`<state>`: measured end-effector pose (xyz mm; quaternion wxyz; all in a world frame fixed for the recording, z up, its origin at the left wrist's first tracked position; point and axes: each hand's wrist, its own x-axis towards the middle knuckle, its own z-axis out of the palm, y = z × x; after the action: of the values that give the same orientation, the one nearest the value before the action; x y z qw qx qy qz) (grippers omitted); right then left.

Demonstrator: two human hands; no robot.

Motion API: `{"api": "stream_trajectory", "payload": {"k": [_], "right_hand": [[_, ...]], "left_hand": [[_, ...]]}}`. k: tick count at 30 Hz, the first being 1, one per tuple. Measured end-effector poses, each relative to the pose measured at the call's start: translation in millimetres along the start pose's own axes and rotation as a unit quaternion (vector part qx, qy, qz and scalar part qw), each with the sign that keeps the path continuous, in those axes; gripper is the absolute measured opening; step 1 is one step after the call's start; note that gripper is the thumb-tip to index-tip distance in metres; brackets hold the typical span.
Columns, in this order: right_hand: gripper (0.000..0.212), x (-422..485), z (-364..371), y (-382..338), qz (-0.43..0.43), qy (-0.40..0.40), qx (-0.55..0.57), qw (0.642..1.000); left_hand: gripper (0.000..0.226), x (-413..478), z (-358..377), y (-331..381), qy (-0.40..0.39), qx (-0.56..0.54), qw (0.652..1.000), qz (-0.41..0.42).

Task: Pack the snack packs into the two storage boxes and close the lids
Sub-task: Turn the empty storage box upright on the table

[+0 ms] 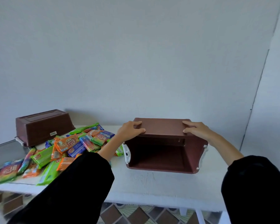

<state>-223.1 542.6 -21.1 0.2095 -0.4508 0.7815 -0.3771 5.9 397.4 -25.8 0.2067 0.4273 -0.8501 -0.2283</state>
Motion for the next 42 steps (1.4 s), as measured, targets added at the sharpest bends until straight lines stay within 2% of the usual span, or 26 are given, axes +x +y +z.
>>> {"api": "stream_trajectory", "payload": {"k": [5,9,12,15,18,20,22,24,26,29,33,37,42], "right_hand": [[0.049,1.3,-4.6,2.8,0.016,-0.030,-0.002,0.999],[0.046,-2.8,-7.9,2.1,0.030,-0.077,-0.029,0.996],[0.036,-7.2,-7.1,1.6,0.029,-0.086,-0.031,0.995],[0.028,-5.3,-4.7,4.0,0.020,-0.048,-0.003,0.999],[0.034,-7.2,0.1,11.6,0.001,0.030,0.022,0.999],[0.038,-11.9,6.5,18.0,-0.025,0.086,0.030,0.996],[0.038,-18.1,12.7,28.2,-0.082,0.142,0.039,0.986],[0.036,-23.1,18.8,42.2,-0.162,0.191,0.032,0.967],[0.053,-28.4,25.9,56.2,-0.221,0.209,0.013,0.953],[0.078,-34.6,39.4,77.2,-0.275,0.216,-0.022,0.937],[0.095,-43.8,57.9,109.2,-0.306,0.246,-0.064,0.917],[0.096,-55.7,80.3,127.1,-0.282,0.257,-0.051,0.923],[0.086,-50.9,71.5,108.7,-0.254,0.264,-0.051,0.929]], "left_hand": [[0.052,-2.9,-1.1,2.8,-0.014,0.000,1.000,-0.004],[0.018,-2.6,-1.4,3.0,-0.059,-0.002,0.998,0.000],[0.021,-4.6,-1.6,2.8,-0.065,-0.007,0.998,-0.001],[0.032,-6.1,1.1,3.0,-0.030,0.015,0.999,-0.013],[0.040,-13.4,7.9,2.6,0.079,0.043,0.996,-0.015],[0.042,-19.4,13.5,-1.3,0.139,0.035,0.990,0.018],[0.043,-25.5,21.0,-8.8,0.200,0.013,0.977,0.070],[0.054,-33.1,31.5,-20.8,0.246,-0.009,0.961,0.129],[0.057,-39.8,45.0,-35.1,0.273,-0.005,0.948,0.165],[0.060,-48.4,67.0,-58.5,0.286,0.031,0.939,0.189],[0.093,-60.5,97.6,-80.6,0.259,0.035,0.949,0.175],[0.101,-66.5,114.1,-81.9,0.235,0.025,0.960,0.150],[0.083,-62.5,92.4,-61.9,0.211,0.049,0.971,0.098]]}}
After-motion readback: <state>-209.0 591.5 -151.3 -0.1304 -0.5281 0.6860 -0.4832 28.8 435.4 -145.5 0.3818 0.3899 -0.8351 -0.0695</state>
